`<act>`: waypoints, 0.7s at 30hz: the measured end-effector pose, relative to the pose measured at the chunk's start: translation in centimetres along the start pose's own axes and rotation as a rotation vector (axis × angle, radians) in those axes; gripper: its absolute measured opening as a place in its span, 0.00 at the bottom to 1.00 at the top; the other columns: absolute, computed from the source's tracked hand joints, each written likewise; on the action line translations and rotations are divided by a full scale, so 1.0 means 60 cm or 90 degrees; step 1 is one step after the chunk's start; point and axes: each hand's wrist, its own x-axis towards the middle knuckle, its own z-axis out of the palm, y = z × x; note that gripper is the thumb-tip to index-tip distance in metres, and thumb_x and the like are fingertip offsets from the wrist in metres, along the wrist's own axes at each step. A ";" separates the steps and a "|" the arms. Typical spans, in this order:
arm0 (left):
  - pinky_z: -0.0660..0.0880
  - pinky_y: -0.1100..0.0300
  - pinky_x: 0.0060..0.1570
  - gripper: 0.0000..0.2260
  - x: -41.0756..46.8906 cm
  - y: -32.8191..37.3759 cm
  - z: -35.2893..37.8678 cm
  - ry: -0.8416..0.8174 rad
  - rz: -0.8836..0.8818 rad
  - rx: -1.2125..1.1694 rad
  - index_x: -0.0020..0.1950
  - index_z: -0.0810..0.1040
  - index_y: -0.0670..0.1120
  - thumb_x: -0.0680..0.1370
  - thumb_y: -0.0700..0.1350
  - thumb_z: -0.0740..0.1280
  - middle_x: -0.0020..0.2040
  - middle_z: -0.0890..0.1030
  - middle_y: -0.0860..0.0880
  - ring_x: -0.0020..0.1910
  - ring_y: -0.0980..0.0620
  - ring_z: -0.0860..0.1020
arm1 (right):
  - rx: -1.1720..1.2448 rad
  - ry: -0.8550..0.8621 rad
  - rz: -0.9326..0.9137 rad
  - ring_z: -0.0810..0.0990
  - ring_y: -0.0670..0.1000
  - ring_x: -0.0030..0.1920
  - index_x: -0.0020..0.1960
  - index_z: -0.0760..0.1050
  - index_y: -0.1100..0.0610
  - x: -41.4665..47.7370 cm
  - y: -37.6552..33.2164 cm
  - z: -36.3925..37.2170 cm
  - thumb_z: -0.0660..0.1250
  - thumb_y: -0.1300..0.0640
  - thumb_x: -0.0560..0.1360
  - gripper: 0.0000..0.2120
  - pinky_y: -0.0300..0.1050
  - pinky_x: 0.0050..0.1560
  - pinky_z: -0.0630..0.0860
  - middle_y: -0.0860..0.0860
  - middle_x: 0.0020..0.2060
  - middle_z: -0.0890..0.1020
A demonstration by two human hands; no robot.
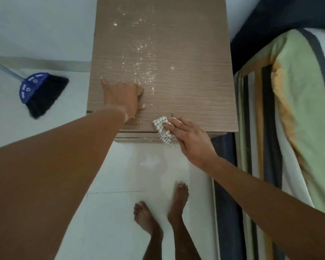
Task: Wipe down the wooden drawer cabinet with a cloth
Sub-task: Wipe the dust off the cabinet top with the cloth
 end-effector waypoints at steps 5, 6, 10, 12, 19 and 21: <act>0.47 0.30 0.73 0.25 0.010 0.004 -0.004 -0.033 -0.008 0.031 0.73 0.72 0.58 0.78 0.63 0.65 0.73 0.74 0.52 0.71 0.42 0.73 | 0.038 0.032 0.059 0.78 0.53 0.66 0.65 0.80 0.51 -0.028 -0.044 -0.001 0.67 0.67 0.77 0.20 0.57 0.55 0.82 0.47 0.67 0.79; 0.47 0.31 0.73 0.25 0.010 0.006 -0.005 -0.038 -0.011 0.032 0.73 0.72 0.58 0.78 0.63 0.65 0.72 0.74 0.52 0.70 0.42 0.73 | 0.076 0.052 0.081 0.79 0.52 0.65 0.65 0.80 0.52 -0.029 -0.053 -0.002 0.67 0.66 0.78 0.19 0.55 0.57 0.82 0.48 0.67 0.80; 0.55 0.35 0.73 0.24 0.013 0.007 -0.017 -0.046 -0.005 0.041 0.71 0.76 0.54 0.77 0.62 0.66 0.67 0.79 0.49 0.67 0.43 0.76 | 0.241 0.161 0.177 0.80 0.39 0.57 0.64 0.80 0.56 0.003 -0.080 -0.036 0.64 0.63 0.81 0.14 0.35 0.59 0.78 0.45 0.60 0.83; 0.68 0.43 0.68 0.23 0.018 0.003 -0.027 -0.043 0.002 0.009 0.68 0.79 0.52 0.77 0.61 0.69 0.62 0.82 0.49 0.62 0.43 0.78 | 0.317 0.150 0.253 0.82 0.39 0.52 0.66 0.79 0.53 0.045 -0.074 -0.056 0.64 0.60 0.81 0.15 0.39 0.54 0.81 0.43 0.57 0.84; 0.74 0.53 0.53 0.13 0.068 -0.036 -0.094 0.004 -0.035 -0.161 0.60 0.84 0.52 0.75 0.50 0.74 0.57 0.85 0.49 0.58 0.44 0.81 | 0.407 0.155 0.353 0.84 0.42 0.53 0.69 0.78 0.52 0.245 -0.003 -0.132 0.67 0.58 0.80 0.18 0.42 0.58 0.81 0.45 0.58 0.85; 0.71 0.55 0.49 0.12 0.107 -0.056 -0.112 0.032 -0.058 -0.174 0.59 0.84 0.51 0.76 0.48 0.74 0.56 0.85 0.48 0.57 0.43 0.81 | 0.406 0.150 0.354 0.83 0.42 0.53 0.69 0.78 0.52 0.317 0.021 -0.149 0.67 0.58 0.79 0.18 0.43 0.58 0.81 0.45 0.59 0.84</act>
